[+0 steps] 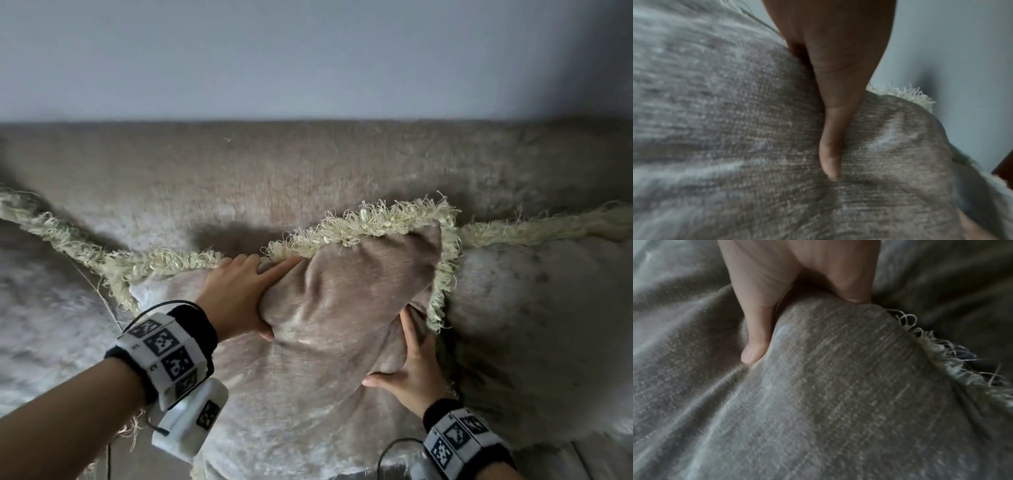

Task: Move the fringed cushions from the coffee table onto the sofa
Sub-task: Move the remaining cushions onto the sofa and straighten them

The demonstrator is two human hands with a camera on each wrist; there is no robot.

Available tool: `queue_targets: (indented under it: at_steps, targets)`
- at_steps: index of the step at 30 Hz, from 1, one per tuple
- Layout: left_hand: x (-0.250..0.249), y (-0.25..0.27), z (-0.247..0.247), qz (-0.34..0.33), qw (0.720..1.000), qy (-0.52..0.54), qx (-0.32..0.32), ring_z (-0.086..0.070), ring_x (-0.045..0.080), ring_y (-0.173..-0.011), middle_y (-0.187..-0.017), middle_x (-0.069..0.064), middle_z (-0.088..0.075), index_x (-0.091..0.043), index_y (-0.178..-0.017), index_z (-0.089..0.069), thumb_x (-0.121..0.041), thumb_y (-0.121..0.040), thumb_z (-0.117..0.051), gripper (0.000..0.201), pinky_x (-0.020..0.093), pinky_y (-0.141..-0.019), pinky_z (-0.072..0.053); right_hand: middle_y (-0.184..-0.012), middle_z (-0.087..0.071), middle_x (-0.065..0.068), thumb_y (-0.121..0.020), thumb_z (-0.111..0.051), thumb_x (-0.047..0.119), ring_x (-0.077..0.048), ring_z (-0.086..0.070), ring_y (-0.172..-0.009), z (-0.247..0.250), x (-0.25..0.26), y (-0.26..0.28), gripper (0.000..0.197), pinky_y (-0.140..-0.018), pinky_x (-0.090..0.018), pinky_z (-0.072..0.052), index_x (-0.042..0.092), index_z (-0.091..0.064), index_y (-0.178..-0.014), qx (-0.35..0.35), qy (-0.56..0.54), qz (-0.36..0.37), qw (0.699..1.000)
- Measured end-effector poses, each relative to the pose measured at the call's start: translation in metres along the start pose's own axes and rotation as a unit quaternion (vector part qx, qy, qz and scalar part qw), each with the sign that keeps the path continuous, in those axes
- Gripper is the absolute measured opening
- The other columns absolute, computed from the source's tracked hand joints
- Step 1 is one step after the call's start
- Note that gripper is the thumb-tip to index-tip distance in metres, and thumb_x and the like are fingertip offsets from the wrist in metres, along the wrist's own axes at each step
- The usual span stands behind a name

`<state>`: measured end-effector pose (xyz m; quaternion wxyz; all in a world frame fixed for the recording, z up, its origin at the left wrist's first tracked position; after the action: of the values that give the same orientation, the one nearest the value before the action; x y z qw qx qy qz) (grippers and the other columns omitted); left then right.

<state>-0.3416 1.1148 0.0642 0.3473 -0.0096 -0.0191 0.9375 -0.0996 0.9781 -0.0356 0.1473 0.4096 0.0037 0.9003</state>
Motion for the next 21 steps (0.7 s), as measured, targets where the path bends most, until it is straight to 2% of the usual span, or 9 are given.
queue_targets:
  at_steps: [3,5,8,11,12,14,17,19,21]
  targets:
    - [0.008,0.020,0.024,0.050,0.998,0.035,-0.030,-0.055,0.025,-0.080,-0.097,0.003,-0.062,-0.038,-0.141,-0.027,-0.078,-0.031,-0.067,0.124,0.037,-0.070,-0.043,-0.149,-0.010,0.002,-0.040,-0.091,0.038,-0.010,-0.016,-0.137,0.037,0.038,-0.012,0.130,-0.115,-0.029,-0.018,0.061,0.005,-0.124,0.007,0.067,0.058,0.996]
    - [0.018,0.036,0.036,0.089,0.993,0.061,-0.052,-0.054,0.027,-0.085,-0.104,0.004,-0.061,-0.040,-0.142,-0.023,-0.081,-0.035,-0.062,0.122,0.038,-0.074,-0.042,-0.146,-0.012,0.001,-0.041,-0.090,0.040,-0.017,-0.023,-0.136,0.057,0.066,-0.023,0.131,-0.112,-0.032,-0.027,0.064,0.010,-0.122,0.022,0.118,0.081,0.989]
    - [0.037,0.058,0.047,0.148,0.982,0.078,-0.088,-0.053,0.029,-0.084,-0.099,0.008,-0.058,-0.040,-0.142,-0.022,-0.087,-0.033,-0.050,0.122,0.041,-0.075,-0.043,-0.131,-0.023,-0.005,-0.041,-0.087,0.046,-0.024,-0.036,-0.124,0.072,0.106,-0.042,0.130,-0.102,-0.038,-0.040,0.063,0.011,-0.125,0.039,0.191,0.121,0.973]
    - [0.055,0.071,0.038,0.195,0.976,0.039,-0.094,-0.056,0.033,-0.081,-0.092,0.015,-0.056,-0.035,-0.141,-0.029,-0.087,-0.032,-0.055,0.123,0.045,-0.074,-0.048,-0.117,-0.028,-0.006,-0.045,-0.083,0.053,-0.026,-0.045,-0.106,0.066,0.126,-0.057,0.127,-0.087,-0.038,-0.048,0.062,0.014,-0.127,0.024,0.249,0.148,0.957]
    - [0.060,0.074,0.028,0.208,0.974,0.024,-0.083,-0.057,0.035,-0.085,-0.096,0.018,-0.056,-0.035,-0.142,-0.027,-0.084,-0.033,-0.061,0.124,0.047,-0.075,-0.048,-0.121,-0.026,-0.006,-0.049,-0.082,0.052,-0.027,-0.043,-0.109,0.060,0.127,-0.059,0.125,-0.086,-0.035,-0.047,0.062,0.013,-0.130,0.020,0.250,0.144,0.957]
    - [0.069,0.080,0.002,0.231,0.972,-0.002,-0.038,-0.054,0.038,-0.102,-0.117,0.024,-0.051,-0.037,-0.144,-0.014,-0.081,-0.031,-0.066,0.132,0.052,-0.084,-0.047,-0.138,-0.015,-0.006,-0.054,-0.082,0.050,-0.027,-0.031,-0.126,0.038,0.118,-0.057,0.124,-0.097,-0.033,-0.039,0.059,0.012,-0.135,0.023,0.228,0.130,0.965]
    - [0.072,0.087,-0.037,0.228,0.973,-0.020,0.020,-0.036,0.040,-0.131,-0.146,0.026,-0.029,-0.038,-0.144,0.002,-0.086,-0.025,-0.062,0.143,0.063,-0.097,-0.035,-0.153,0.004,-0.006,-0.051,-0.077,0.061,-0.030,-0.008,-0.142,-0.001,0.090,-0.042,0.129,-0.111,-0.052,-0.027,0.054,0.019,-0.136,0.035,0.262,0.133,0.955]
    - [0.072,0.089,-0.053,0.227,0.973,-0.023,0.042,-0.035,0.041,-0.132,-0.147,0.026,-0.026,-0.036,-0.145,-0.002,-0.087,-0.020,-0.060,0.147,0.068,-0.096,-0.033,-0.156,0.004,-0.012,-0.049,-0.077,0.062,-0.033,-0.003,-0.143,-0.020,0.069,-0.032,0.132,-0.108,-0.060,-0.026,0.052,0.020,-0.137,0.035,0.301,0.115,0.946]
    - [0.073,0.088,-0.064,0.232,0.971,-0.015,0.046,-0.034,0.040,-0.132,-0.147,0.026,-0.025,-0.034,-0.146,-0.003,-0.089,-0.021,-0.057,0.147,0.071,-0.095,-0.030,-0.155,-0.010,-0.018,-0.041,-0.081,0.061,-0.039,-0.015,-0.141,-0.028,0.059,-0.029,0.138,-0.101,-0.061,-0.035,0.047,0.012,-0.141,0.007,0.340,0.101,0.935]
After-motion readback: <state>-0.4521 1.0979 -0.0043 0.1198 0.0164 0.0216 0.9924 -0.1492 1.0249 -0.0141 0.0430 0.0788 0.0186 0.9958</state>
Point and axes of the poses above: each hand's wrist, its own y-axis away from the middle knuckle, its own z-axis out of the back of the hand, x = y × z, the point moved 3 cm from there along -y, towards the middle knuckle
